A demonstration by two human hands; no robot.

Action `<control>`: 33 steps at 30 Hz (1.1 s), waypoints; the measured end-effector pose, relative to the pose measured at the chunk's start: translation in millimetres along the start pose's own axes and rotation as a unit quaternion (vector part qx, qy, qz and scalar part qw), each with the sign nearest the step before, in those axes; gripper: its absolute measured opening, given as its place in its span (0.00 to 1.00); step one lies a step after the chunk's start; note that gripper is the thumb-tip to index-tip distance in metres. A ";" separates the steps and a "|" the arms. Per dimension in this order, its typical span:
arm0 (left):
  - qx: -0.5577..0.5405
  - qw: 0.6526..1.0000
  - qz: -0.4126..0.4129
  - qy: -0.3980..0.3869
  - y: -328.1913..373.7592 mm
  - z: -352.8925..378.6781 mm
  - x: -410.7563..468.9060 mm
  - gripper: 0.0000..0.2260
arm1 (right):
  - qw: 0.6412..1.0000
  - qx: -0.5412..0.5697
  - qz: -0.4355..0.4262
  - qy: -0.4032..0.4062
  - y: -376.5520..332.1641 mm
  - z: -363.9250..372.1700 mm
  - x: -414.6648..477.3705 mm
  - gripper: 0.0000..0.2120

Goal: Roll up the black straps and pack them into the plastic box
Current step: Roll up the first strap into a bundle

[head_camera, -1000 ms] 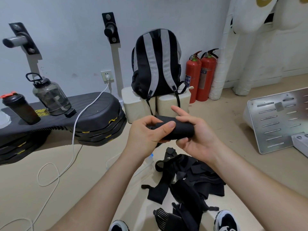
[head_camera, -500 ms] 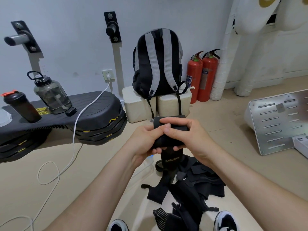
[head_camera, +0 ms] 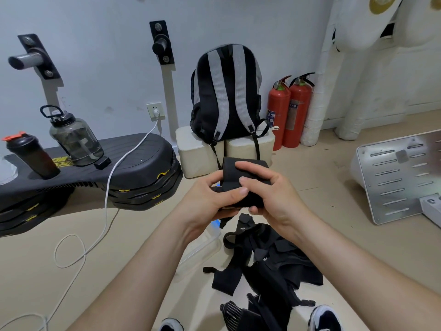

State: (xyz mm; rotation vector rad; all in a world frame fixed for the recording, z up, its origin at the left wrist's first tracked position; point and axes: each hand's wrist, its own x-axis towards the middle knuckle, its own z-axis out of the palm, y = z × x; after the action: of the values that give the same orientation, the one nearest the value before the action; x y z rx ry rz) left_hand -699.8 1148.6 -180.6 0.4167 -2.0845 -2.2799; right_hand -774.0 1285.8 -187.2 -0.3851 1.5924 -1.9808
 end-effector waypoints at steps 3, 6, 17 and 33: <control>0.012 0.999 0.044 0.024 -0.2 1.7 -0.8 0.15 | 1.000 -0.020 0.001 -0.009 -1.8 -2.1 -0.1 0.16; 0.048 0.996 0.055 0.045 1.3 1.3 -0.4 0.09 | 0.996 -0.010 0.027 -0.079 -8.5 -11.0 0.1 0.16; 0.038 0.997 -0.043 -0.044 2.2 4.6 -2.0 0.08 | 0.995 -0.034 -0.014 -0.090 -3.9 -12.0 -1.5 0.14; 0.090 0.995 -0.027 0.019 2.1 8.8 2.4 0.21 | 0.997 -0.056 -0.028 -0.052 -11.2 -20.5 4.4 0.21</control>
State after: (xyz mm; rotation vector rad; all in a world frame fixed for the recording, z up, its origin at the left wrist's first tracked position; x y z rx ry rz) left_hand -704.3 1156.5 -178.3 0.5232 -2.2952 -2.0999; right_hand -791.5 1301.1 -182.1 -0.5747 1.6456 -1.8857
